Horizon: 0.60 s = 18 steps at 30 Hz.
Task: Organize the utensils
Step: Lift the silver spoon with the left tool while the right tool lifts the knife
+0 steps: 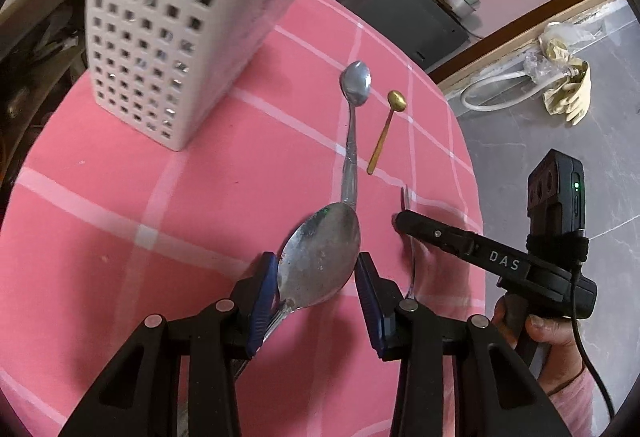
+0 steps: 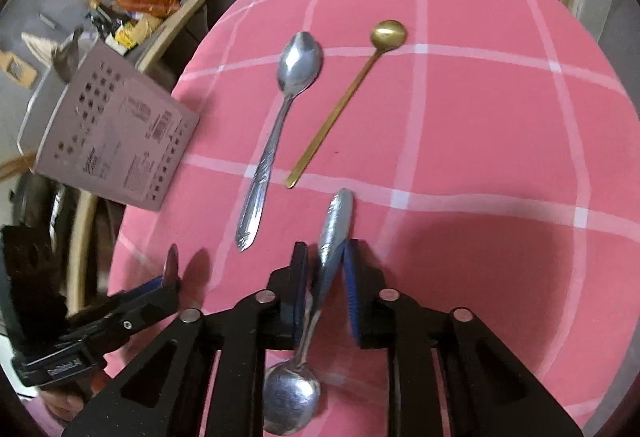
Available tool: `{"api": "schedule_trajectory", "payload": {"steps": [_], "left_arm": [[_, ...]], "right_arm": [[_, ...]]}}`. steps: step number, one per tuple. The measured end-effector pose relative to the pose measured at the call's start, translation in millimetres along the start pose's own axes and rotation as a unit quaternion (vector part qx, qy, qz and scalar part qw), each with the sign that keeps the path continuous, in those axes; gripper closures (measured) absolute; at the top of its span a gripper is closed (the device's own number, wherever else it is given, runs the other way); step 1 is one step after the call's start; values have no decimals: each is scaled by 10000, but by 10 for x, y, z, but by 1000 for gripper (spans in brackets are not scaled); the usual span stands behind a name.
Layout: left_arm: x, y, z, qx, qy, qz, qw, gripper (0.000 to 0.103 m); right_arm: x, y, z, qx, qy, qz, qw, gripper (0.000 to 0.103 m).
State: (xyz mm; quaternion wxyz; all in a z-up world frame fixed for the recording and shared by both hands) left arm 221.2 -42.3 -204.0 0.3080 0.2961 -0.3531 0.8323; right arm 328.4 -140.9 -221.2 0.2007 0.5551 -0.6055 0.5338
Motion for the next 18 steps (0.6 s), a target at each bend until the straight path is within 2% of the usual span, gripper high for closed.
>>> {"api": "schedule_trajectory", "payload": {"steps": [3, 6, 7, 9, 10, 14, 18], "left_arm": [[46, 12, -11, -118, -1, 4, 9999, 66], [108, 26, -46, -190, 83, 11, 9998, 66], [134, 27, -66, -195, 147, 15, 9997, 66], [173, 26, -107, -216, 174, 19, 9996, 66], [200, 22, -131, -228, 199, 30, 9995, 66], [279, 44, -184, -209, 395, 8, 9990, 66], [374, 69, -174, -235, 579, 58, 9980, 66]], "right_arm": [[36, 88, -142, 234, 90, -12, 9997, 67], [81, 157, -196, 561, 374, 61, 9977, 67], [93, 172, -205, 680, 539, 96, 9962, 69], [139, 183, -175, 743, 773, 139, 9941, 89], [159, 185, -146, 670, 775, 149, 9946, 94], [272, 254, -71, 262, 484, 183, 9983, 95], [475, 368, -59, -240, -14, 541, 9982, 95]]}}
Point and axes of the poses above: each gripper's, at about its wrist camera, not at the fingertips, and x roughly against the way its jaws point, z to its right, y to its underside, the point moved 8 cm from there along -x, roughly the way its jaws point, and after that the axes turned 7 degrees about z, right-handed, at the moved point
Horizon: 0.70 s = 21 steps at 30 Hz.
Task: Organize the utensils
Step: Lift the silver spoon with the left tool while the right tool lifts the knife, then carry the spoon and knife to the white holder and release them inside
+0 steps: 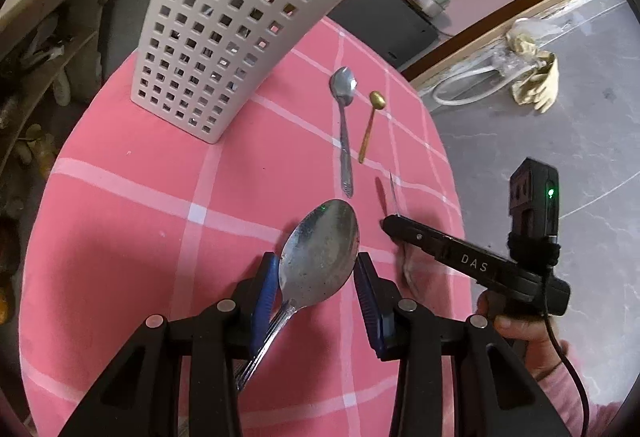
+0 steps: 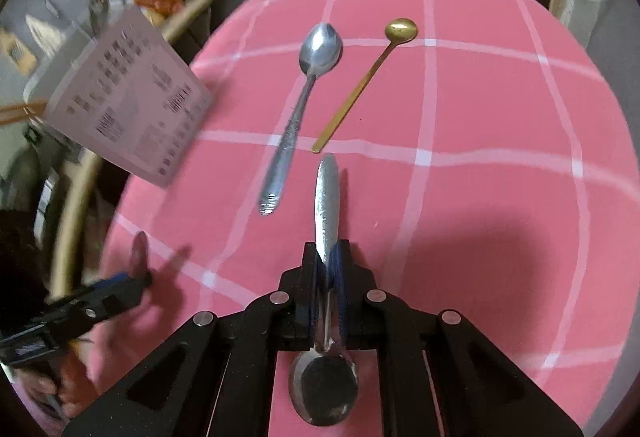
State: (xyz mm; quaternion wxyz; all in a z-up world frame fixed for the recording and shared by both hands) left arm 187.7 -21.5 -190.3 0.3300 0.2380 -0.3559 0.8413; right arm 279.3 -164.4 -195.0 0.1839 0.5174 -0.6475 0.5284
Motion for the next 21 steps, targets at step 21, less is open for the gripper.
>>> {"api": "schedule_trajectory", "payload": {"steps": [21], "left_arm": [[640, -235, 365, -993, 357, 973, 9897, 66]], "right_arm": [[590, 67, -556, -255, -723, 2019, 9764, 96]]}}
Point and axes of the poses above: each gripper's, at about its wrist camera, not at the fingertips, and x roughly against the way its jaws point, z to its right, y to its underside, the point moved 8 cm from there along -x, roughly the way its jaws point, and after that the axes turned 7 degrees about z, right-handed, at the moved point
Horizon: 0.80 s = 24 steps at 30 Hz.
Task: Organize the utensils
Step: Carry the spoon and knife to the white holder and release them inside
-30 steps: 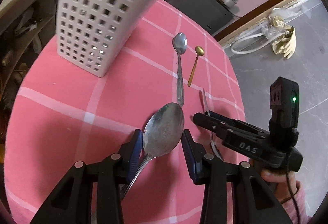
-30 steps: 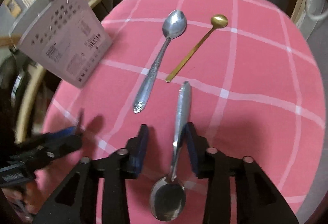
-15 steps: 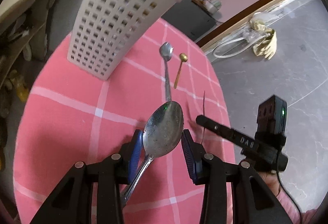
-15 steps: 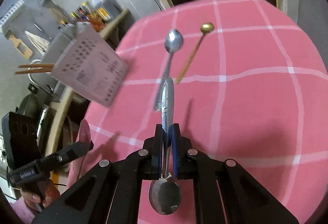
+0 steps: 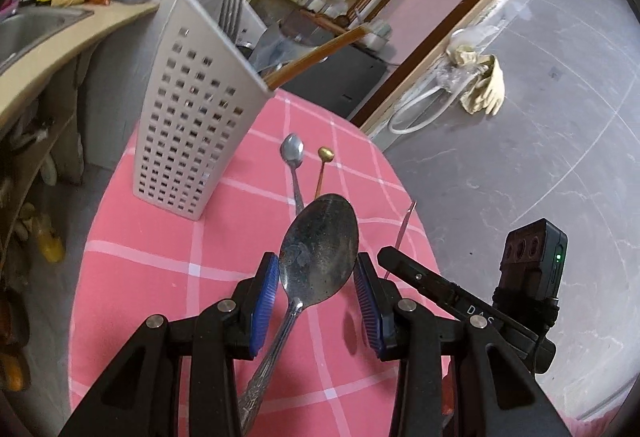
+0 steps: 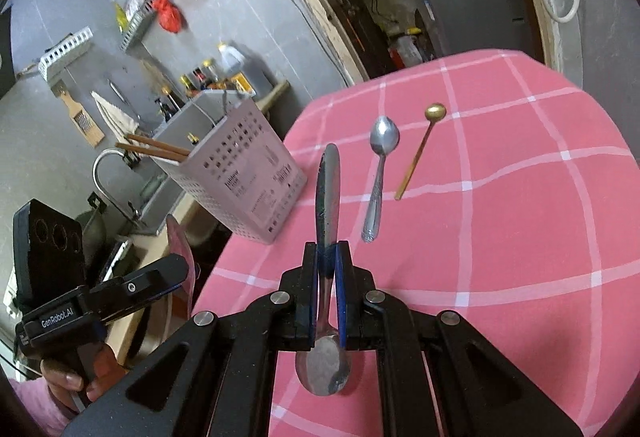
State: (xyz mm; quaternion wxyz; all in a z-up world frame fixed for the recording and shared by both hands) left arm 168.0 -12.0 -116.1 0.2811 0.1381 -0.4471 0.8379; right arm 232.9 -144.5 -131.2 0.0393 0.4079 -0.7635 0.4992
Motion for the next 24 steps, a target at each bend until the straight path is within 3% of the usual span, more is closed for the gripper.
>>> {"api": "schedule_trajectory", "payload": {"steps": [4, 9, 17, 24], "left_arm": [[112, -117, 96, -116, 73, 180, 9997, 66], [290, -413, 209, -220, 146, 503, 9984, 66], [657, -1244, 396, -335, 243, 1193, 9920, 66], [772, -2055, 360, -219, 236, 2072, 9778, 66]], "right_arm": [[82, -136, -137, 4, -58, 344, 9994, 96], [218, -553, -431, 207, -290, 817, 9960, 96], [205, -1506, -1162, 495, -1175, 1651, 9780, 96], [-162, -1840, -1576, 663, -1561, 1986, 9653, 96]]}}
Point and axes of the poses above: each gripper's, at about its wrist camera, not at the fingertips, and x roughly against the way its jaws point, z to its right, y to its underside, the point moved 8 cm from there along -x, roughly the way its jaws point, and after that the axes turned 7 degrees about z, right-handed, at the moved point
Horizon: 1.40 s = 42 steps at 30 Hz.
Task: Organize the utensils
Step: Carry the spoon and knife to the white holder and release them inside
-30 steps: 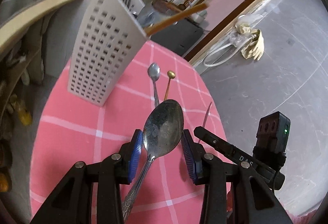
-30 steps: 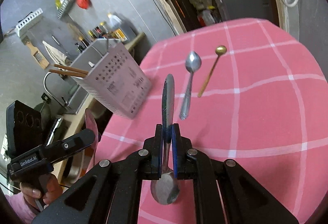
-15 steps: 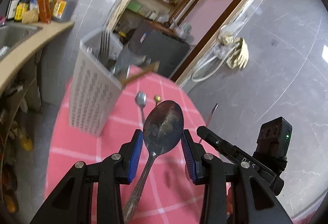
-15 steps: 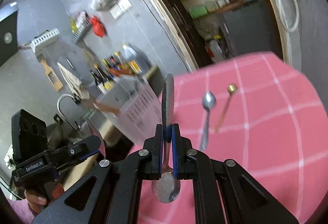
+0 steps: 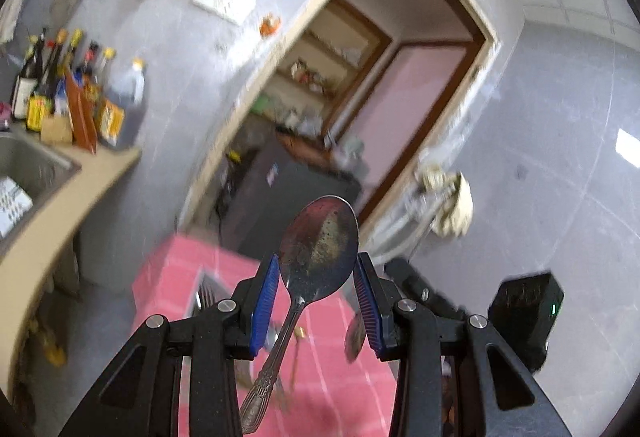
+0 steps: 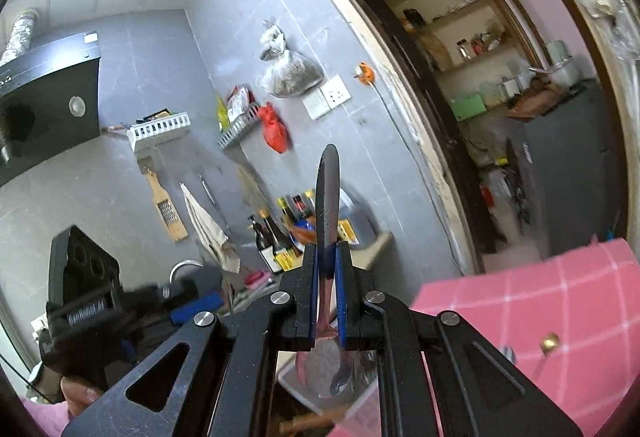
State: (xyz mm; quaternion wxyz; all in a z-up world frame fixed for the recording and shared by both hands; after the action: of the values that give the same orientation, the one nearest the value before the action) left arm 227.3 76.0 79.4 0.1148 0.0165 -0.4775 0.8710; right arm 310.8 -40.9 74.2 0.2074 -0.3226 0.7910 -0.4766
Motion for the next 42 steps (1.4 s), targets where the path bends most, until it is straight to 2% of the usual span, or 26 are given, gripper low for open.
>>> {"api": "schedule_trajectory", "payload": {"steps": [5, 9, 15, 19, 27, 30, 42], "left_arm": [[-249, -183, -144, 56, -91, 445, 9990, 66], [-470, -75, -348, 97, -117, 614, 9980, 66], [-623, 248, -682, 76, -283, 533, 9981, 66], [-597, 379, -751, 58, -302, 462, 9985, 66], [-545, 472, -767, -47, -225, 180, 9996, 65], [-504, 479, -752, -96, -186, 104, 9997, 62], [-395, 490, -690, -202, -351, -20, 9992, 57]], "right_arm": [[-310, 258, 66, 54, 10, -152, 9999, 96], [-449, 537, 194, 57, 43, -290, 9996, 96], [-550, 889, 356, 83, 77, -436, 9990, 96], [-562, 1042, 356, 201, 17, -532, 9984, 96], [-475, 1088, 295, 589, 15, -758, 9954, 94], [-425, 1074, 313, 593, 40, -802, 9950, 87], [-295, 1089, 405, 449, 186, -940, 9944, 87]]}}
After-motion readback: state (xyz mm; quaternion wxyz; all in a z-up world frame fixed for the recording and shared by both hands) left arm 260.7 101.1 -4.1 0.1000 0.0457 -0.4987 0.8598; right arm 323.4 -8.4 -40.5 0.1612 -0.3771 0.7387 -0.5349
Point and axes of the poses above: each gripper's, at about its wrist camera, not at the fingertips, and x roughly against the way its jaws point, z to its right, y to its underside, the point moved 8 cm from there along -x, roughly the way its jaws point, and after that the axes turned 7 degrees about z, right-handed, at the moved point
